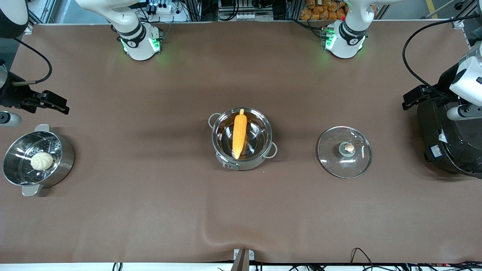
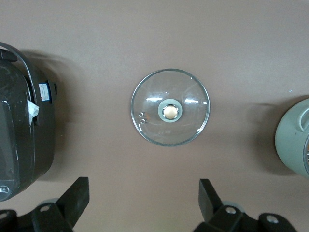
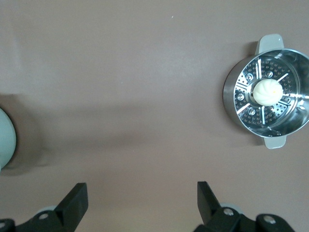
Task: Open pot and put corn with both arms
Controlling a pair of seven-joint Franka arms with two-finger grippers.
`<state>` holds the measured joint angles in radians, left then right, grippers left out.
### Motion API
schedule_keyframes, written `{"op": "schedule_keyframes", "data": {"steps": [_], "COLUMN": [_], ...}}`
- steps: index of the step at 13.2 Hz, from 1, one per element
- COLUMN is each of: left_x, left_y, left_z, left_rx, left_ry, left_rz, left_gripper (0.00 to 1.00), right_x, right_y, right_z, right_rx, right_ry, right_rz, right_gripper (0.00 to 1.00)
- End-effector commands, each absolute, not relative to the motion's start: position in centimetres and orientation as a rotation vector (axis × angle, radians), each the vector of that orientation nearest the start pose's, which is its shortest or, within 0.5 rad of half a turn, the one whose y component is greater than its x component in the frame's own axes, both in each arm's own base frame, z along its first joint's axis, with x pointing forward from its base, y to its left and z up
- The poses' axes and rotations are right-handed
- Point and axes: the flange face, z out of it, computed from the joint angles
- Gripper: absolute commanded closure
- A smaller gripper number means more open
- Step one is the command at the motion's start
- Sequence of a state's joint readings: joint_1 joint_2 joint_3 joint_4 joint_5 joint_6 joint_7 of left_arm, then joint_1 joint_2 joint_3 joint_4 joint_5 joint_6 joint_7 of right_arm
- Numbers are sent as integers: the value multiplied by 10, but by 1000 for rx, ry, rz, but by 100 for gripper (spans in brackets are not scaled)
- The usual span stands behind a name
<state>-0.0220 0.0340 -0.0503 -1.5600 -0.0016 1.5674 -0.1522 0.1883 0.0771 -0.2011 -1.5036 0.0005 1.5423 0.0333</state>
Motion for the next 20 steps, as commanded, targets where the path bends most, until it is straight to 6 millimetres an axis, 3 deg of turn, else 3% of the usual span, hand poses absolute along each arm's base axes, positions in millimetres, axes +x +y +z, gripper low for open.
{"op": "schedule_keyframes", "data": {"steps": [1, 5, 6, 10, 12, 14, 16, 18, 20], "left_x": [548, 541, 538, 536, 537, 537, 538, 539, 540], "left_y": [-40, -40, -41, -41, -40, -39, -40, -42, -42], "left_z": [617, 625, 627, 629, 632, 633, 633, 637, 637], "left_rx": [-3161, -3144, -3143, -3144, -3135, -3105, -3105, -3104, -3116], "left_ry": [-85, -77, -72, -15, 4, 25, 27, 22, 13], "left_rz": [27, 13, 10, 12, 4, -1, 3, 5, 9], "left_gripper": [0, 0, 0, 0, 0, 0, 0, 0, 0], "right_x": [583, 580, 579, 575, 567, 564, 555, 534, 531], "right_y": [-7, -61, -63, -38, -38, -40, -25, -11, -8], "right_z": [627, 626, 625, 628, 626, 627, 627, 615, 612], "right_rx": [-3142, -3139, -3139, -3131, -3125, -3131, -3126, -3118, -3120], "right_ry": [79, 84, 103, 206, 200, 55, -36, -106, -147], "right_rz": [28, 28, 36, 58, 46, 17, 39, 52, 51], "right_gripper": [0, 0, 0, 0, 0, 0, 0, 0, 0]}}
